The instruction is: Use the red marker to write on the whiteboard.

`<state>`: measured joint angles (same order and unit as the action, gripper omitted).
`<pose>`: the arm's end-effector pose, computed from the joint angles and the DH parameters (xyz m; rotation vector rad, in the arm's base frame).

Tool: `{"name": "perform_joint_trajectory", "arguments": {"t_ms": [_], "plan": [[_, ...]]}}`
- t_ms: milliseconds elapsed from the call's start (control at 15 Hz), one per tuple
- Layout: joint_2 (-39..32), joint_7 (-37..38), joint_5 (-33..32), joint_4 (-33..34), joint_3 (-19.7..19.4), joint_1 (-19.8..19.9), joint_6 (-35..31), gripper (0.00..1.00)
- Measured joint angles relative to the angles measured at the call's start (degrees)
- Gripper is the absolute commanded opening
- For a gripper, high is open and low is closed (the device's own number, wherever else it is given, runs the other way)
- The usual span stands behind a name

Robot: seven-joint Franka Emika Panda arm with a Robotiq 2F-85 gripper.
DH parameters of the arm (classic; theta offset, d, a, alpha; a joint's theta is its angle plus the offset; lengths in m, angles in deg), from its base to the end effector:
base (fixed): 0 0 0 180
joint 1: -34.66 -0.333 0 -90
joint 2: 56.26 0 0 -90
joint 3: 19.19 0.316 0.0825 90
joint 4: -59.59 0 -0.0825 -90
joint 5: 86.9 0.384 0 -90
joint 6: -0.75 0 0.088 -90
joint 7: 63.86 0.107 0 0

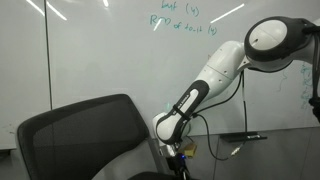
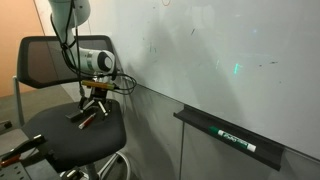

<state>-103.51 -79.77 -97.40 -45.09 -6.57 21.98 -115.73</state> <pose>0.5049 0.2339 0.0578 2.7434 1.2124 -0.9140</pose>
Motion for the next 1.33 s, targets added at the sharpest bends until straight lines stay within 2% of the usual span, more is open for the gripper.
{"name": "perform_joint_trajectory", "arguments": {"t_ms": [267,533,933,1000,1067,1133,1333], "plan": [[-2.58,5.86,0.97,2.98,-0.29,-0.30,-1.75,1.00],[-3.13,12.98,3.78,3.24,-0.59,-0.69,-3.30,1.00],[-3.70,17.85,7.71,3.06,-0.59,-1.75,-3.30,1.00],[-3.70,18.27,8.05,2.99,-0.59,-1.90,-3.30,0.75],[-3.70,18.61,8.33,2.92,-0.59,-2.03,-3.31,0.74],[-3.71,18.86,8.59,2.85,-0.59,-2.14,-3.31,0.68],[-3.71,19.28,8.67,2.71,-0.60,-2.32,-3.30,0.42]]}}
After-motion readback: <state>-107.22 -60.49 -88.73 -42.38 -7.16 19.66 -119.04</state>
